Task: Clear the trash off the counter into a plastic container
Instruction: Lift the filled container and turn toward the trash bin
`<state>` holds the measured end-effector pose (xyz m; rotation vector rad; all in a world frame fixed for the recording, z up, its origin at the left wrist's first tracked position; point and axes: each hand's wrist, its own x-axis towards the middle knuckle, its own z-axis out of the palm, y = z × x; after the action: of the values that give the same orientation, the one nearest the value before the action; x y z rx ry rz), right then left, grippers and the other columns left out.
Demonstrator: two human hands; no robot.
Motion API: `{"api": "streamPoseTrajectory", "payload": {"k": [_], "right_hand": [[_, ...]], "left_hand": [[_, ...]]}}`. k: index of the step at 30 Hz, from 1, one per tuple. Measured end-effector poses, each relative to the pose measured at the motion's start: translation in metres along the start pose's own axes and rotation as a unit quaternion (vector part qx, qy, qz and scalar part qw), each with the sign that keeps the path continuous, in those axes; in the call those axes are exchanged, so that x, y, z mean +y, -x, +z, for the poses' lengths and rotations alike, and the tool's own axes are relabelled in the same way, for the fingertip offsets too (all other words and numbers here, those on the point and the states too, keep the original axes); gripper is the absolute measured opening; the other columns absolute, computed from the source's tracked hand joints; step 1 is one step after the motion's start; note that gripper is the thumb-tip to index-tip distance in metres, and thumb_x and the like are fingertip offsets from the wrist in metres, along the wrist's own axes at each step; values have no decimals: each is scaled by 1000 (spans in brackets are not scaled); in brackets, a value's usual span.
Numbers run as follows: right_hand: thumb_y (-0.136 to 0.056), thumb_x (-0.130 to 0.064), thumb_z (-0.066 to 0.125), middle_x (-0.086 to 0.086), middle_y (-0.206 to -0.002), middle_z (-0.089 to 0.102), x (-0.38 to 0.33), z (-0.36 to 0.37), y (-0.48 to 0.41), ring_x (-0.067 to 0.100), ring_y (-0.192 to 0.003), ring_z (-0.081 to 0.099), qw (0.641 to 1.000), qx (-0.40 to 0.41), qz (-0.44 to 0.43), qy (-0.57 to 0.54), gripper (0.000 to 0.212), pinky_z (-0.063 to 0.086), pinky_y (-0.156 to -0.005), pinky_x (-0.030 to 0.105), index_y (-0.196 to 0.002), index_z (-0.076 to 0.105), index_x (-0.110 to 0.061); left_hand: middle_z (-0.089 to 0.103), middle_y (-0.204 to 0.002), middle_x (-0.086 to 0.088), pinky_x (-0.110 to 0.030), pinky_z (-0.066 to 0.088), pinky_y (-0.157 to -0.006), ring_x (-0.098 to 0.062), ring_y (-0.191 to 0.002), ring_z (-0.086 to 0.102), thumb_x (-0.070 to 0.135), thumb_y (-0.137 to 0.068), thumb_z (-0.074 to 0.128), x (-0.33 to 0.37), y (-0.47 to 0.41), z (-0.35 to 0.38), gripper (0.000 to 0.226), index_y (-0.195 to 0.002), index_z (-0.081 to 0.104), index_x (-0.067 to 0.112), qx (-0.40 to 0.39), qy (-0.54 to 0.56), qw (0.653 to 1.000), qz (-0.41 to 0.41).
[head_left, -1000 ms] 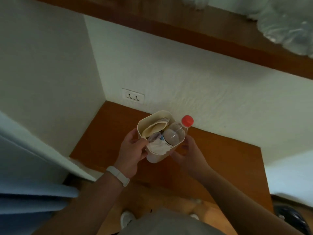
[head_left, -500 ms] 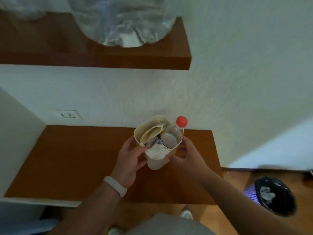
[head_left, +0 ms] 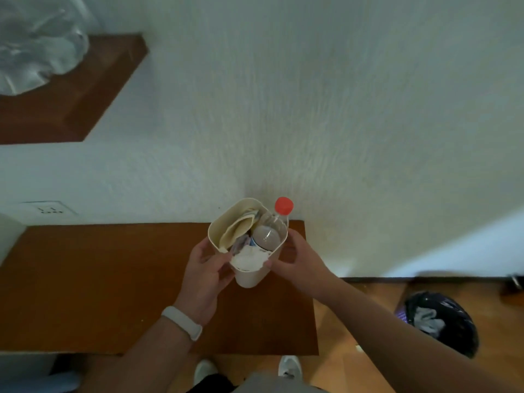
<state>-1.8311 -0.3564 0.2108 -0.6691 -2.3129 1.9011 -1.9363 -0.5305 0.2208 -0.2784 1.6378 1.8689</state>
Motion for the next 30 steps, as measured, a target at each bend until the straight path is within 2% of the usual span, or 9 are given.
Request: {"api": "streamPoseTrajectory", "payload": {"k": [3, 6, 10, 15, 18, 21, 24, 26, 30], "right_hand": [[-80, -26, 79, -22, -122, 59, 10, -5, -6, -13, -108, 55, 999, -20, 23, -13, 60, 49, -83, 13, -118, 42, -54], [-79, -25, 80, -22, -123, 60, 23, -7, -14, -10, -110, 56, 998, -32, 49, -35, 62, 52, -92, 24, -125, 46, -49], [-81, -19, 79, -26, -125, 58, 29, -6, -20, -17, -107, 54, 996, -38, 63, -46, 70, 48, -80, 9, -137, 41, -41], [-81, -14, 78, -29, -124, 59, 32, -8, -36, -13, -113, 55, 995, -46, 68, -49, 73, 49, -84, 10, -135, 41, -47], [-81, -12, 76, -24, -127, 59, 35, -8, -48, -5, -117, 55, 994, -37, 76, -66, 73, 50, -91, 19, -136, 41, -44], [-85, -21, 72, -15, -130, 59, 39, -8, -57, 3, -117, 58, 990, -7, 108, -94, 64, 53, -88, 25, -141, 41, -31], [-88, -35, 63, -15, -129, 59, 41, -9, -65, 7, -117, 57, 984, 23, 143, -102, 49, 51, -97, 35, -135, 49, -34], [-90, -35, 57, -16, -127, 60, 39, -10, -73, 6, -118, 56, 982, 24, 154, -104, 44, 48, -103, 40, -133, 52, -35], [-91, -32, 49, -17, -126, 61, 34, -13, -84, 6, -119, 55, 983, 29, 149, -100, 39, 45, -106, 43, -129, 56, -39]], "left_hand": [[67, -127, -15, -42, 58, -84, -27, -107, 69, -2, -92, 64, -8, -4, 5, 51, -130, 51, 29, 13, -4, 1000, -18], [66, -126, -15, -39, 56, -86, -27, -107, 67, -3, -92, 64, -15, -11, 8, 55, -134, 47, 27, 17, -23, 999, -34], [63, -125, -9, -41, 54, -95, -27, -114, 64, -2, -91, 66, -23, -20, 8, 56, -134, 44, 27, 20, -44, 998, -50], [61, -128, -10, -45, 52, -103, -27, -119, 62, 2, -92, 67, -29, -30, 7, 53, -132, 43, 27, 28, -53, 996, -60], [61, -125, -4, -43, 52, -99, -23, -117, 62, 16, -92, 72, -27, -36, 1, 52, -132, 43, 31, 17, -130, 990, -48], [64, -119, 6, -32, 52, -89, -13, -112, 62, 30, -90, 75, -19, -44, -6, 41, -124, 52, 27, 20, -239, 971, 12], [65, -112, 8, -26, 49, -78, -11, -105, 62, 38, -89, 74, -11, -54, -6, 32, -114, 56, 26, 19, -318, 947, 42], [65, -111, 7, -26, 49, -77, -11, -103, 62, 41, -88, 74, -10, -61, -4, 34, -113, 57, 25, 14, -345, 938, 38], [64, -113, 8, -27, 49, -79, -10, -105, 61, 44, -85, 76, -9, -70, 3, 43, -118, 55, 25, 7, -358, 933, 29]]}}
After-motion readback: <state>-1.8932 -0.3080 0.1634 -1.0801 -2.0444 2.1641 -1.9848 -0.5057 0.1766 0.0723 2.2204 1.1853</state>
